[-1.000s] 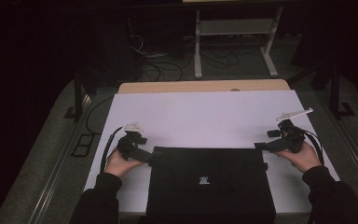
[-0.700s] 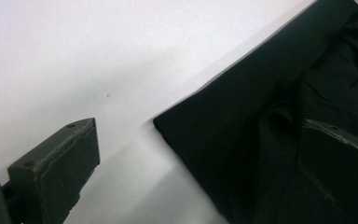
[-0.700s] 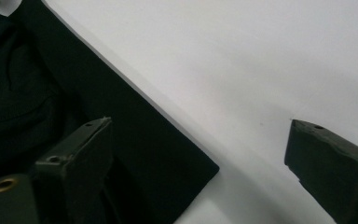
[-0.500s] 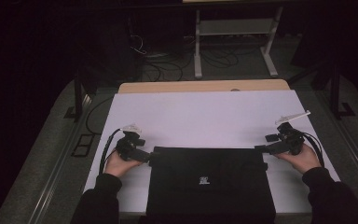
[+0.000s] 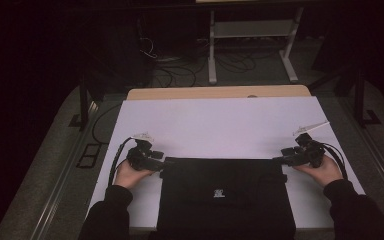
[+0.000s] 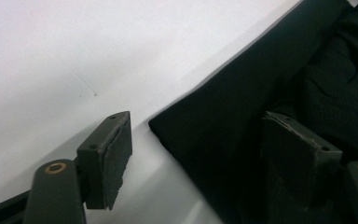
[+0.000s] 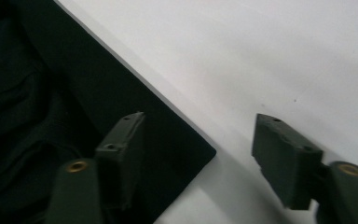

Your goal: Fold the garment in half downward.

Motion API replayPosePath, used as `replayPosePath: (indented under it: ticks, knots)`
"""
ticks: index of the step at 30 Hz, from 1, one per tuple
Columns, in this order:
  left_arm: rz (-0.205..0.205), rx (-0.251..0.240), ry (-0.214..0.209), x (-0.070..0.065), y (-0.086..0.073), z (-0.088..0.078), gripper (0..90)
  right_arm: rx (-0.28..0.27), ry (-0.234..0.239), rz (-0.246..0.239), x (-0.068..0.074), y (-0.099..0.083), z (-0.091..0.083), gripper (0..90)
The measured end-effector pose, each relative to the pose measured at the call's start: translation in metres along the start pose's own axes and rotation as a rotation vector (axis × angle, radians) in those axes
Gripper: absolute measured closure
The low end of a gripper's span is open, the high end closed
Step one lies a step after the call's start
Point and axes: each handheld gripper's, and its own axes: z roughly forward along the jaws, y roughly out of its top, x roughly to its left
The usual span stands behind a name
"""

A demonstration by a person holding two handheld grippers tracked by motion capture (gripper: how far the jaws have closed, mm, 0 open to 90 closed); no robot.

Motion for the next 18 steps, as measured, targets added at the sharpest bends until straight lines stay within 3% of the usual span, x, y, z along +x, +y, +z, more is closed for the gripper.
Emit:
replayPosePath:
  ticks: [10, 18]
  knots:
    - [0.023, 0.011, 0.010, -0.0001, 0.0044, 0.0078, 38.3, 0.035, -0.013, -0.016, 0.0006, -0.0027, 0.0055, 50.8]
    - [0.023, -0.002, 0.022, 0.0050, 0.0025, 0.0071, 60.2, 0.047, 0.003, -0.022, 0.0012, -0.0028, 0.0066, 66.8]
